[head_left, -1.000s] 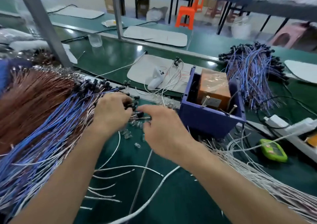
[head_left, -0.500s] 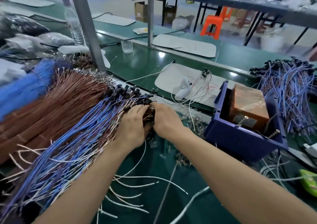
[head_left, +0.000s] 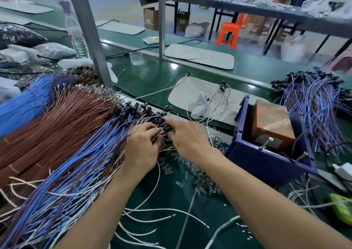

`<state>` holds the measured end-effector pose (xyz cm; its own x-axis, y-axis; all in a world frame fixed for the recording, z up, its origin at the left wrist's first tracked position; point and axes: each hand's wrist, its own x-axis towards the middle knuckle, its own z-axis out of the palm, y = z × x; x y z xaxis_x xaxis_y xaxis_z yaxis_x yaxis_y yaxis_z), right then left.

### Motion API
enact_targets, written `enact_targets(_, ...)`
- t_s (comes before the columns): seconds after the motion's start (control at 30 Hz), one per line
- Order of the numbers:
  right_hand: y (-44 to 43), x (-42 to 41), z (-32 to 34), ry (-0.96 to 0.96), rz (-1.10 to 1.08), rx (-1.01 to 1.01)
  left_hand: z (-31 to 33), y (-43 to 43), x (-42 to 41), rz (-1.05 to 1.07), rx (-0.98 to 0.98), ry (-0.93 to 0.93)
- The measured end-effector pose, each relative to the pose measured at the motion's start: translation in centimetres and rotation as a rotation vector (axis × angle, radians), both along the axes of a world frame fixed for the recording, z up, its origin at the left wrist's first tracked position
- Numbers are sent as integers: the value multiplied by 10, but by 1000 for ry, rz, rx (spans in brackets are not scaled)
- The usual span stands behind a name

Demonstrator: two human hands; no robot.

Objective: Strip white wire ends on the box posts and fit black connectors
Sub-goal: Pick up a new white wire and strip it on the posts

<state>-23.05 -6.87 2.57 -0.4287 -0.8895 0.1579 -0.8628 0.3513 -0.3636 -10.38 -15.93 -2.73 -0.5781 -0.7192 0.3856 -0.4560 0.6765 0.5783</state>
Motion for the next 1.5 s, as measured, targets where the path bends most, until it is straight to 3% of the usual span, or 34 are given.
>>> enact_targets(0.23, 3, 6, 5, -45, -49, -44, 11, -9, -3, 45, 128, 53)
enact_targets(0.47, 15, -8, 36, -606, -234, -180, -3, -6, 9, 65, 34, 4)
enact_targets(0.7, 34, -16, 93, -643, -297, -453, 10, 2, 16, -27, -74, 96)
enact_targets(0.77, 41, -18, 108, -608, -318, -522, 23, 6, 19, -41, 55, 211)
enact_targets(0.87, 55, -15, 127, -545, -317, -589, 45, 7, 20, -137, 463, 348)
enact_targets(0.93, 68, -12, 139, -509, -319, -632, 46, -1, 19, -145, 548, 344)
enact_targets(1.13, 108, -8, 173, -580, -356, -868, 40, -19, 27, 82, 260, 12)
enact_targets(1.23, 126, -7, 179, -584, -360, -881, 52, -8, 27, 103, 140, 95)
enact_targets(1.37, 147, -2, 169, -667, -370, -853, 97, 41, 19, -218, 54, 344)
enact_targets(1.5, 169, 2, 154, -777, -384, -865, 126, 95, -14, -440, -76, 216)
